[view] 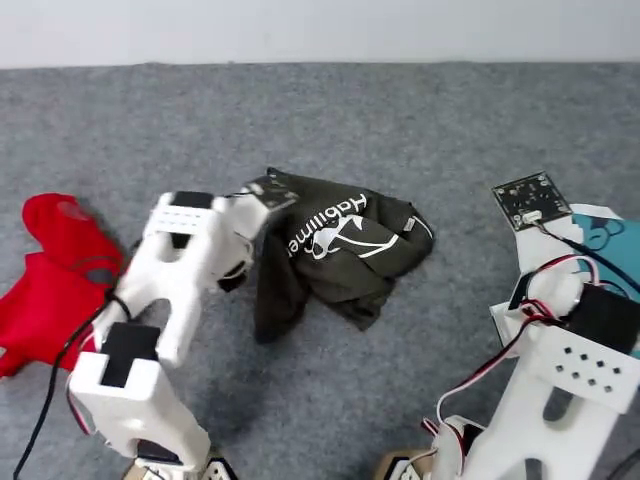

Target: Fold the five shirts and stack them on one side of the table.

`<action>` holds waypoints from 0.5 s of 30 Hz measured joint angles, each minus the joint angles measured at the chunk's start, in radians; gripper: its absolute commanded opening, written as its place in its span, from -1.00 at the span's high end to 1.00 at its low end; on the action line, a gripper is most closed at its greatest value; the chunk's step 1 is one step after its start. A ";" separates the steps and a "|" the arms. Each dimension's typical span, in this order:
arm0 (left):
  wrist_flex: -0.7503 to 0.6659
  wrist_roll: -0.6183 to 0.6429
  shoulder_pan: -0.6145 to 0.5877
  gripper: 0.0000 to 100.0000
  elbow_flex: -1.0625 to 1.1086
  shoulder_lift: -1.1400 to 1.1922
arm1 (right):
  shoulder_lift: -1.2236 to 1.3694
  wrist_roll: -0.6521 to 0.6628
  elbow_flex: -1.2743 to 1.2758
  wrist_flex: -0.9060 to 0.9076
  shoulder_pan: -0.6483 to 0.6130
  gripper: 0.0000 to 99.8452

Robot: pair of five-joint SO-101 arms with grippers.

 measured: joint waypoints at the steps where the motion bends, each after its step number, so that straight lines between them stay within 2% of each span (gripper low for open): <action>1: 0.020 -0.002 -0.018 0.97 -0.014 0.000 | 0.000 0.000 0.000 0.000 0.000 0.98; 8: 0.229 -0.005 -0.032 0.97 -0.192 0.000 | 0.000 0.000 0.000 0.000 0.000 0.98; 12: 0.374 -0.011 0.038 0.96 -0.273 0.000 | 0.000 0.000 0.000 0.000 0.000 0.98; 15: 0.425 -0.034 0.110 0.96 -0.279 0.000 | 0.000 0.000 0.000 0.000 0.000 0.98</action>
